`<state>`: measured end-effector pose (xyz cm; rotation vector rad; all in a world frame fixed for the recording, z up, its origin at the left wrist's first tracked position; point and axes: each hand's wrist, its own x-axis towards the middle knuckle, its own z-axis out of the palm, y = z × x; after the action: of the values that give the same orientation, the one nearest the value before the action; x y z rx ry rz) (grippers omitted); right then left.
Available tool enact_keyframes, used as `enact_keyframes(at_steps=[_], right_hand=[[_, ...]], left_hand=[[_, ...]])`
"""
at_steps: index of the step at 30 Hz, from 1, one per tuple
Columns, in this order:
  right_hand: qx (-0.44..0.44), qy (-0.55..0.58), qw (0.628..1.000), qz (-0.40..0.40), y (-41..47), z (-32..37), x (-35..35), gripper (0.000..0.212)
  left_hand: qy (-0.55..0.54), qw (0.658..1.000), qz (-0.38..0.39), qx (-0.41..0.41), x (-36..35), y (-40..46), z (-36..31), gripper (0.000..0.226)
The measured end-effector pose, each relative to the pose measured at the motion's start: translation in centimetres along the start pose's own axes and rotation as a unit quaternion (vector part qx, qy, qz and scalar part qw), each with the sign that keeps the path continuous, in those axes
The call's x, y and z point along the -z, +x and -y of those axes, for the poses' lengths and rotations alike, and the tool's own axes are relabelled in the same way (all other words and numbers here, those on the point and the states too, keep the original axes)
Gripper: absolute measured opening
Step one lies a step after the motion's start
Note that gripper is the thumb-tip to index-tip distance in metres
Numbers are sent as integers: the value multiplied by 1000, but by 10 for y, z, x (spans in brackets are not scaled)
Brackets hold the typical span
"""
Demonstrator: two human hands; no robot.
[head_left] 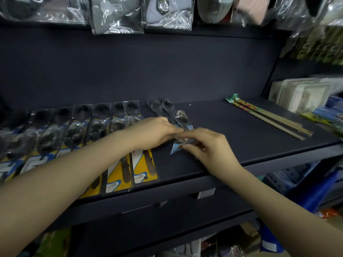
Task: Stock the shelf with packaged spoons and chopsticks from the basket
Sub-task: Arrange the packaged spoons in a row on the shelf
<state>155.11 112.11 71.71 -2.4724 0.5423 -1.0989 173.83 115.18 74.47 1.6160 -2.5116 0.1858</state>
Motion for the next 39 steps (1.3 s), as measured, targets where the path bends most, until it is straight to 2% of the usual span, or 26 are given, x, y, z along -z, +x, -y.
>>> enact_keyframes(at_steps=[4,6,7,9,11,13,16,19,22,23,25,28,30,33,39], right_hand=[[72,-209,973,-67,-3,-2,-5,18],[138,-288,943,-97,0,0,-5,8],[176,-320,926,-94,2,0,-5,3],[223,-366,899,-89,4,0,-6,14],[242,-387,887,-68,1,-1,-7,21],[239,-403,883,-18,-5,-2,-7,13],[215,-379,897,69,-7,-1,-5,18],[164,-327,917,156,-6,-3,-1,37],[99,-238,932,254,-7,5,11,34],[76,-197,942,260,-7,7,15,42],[21,-136,966,218,-4,4,20,52],[-103,-125,981,110,9,-14,18,42],[-148,-135,970,139,13,-21,11,38],[-169,-146,943,248,10,-19,1,52],[-168,-133,938,273,1,-4,4,54]], left_hand=[[9,1000,11,-3,0,-1,-1,58],[6,1000,24,11,1,0,-1,49],[-6,999,36,20,1,1,-1,40],[-44,997,57,29,1,1,-1,34],[-70,993,86,42,3,-5,1,47],[-94,988,107,59,6,-13,2,58],[-96,986,133,28,5,-22,0,51],[-92,983,158,22,1,-25,-5,54],[-103,982,154,28,0,-23,-6,49],[-104,983,152,25,0,-23,-7,47],[-104,983,148,21,-1,-23,-9,45],[-106,983,147,18,-1,-25,-12,45],[-110,984,142,16,-1,-26,-13,44],[-124,984,129,2,-2,-28,-16,42],[-143,983,110,27,-1,-29,-14,35]])
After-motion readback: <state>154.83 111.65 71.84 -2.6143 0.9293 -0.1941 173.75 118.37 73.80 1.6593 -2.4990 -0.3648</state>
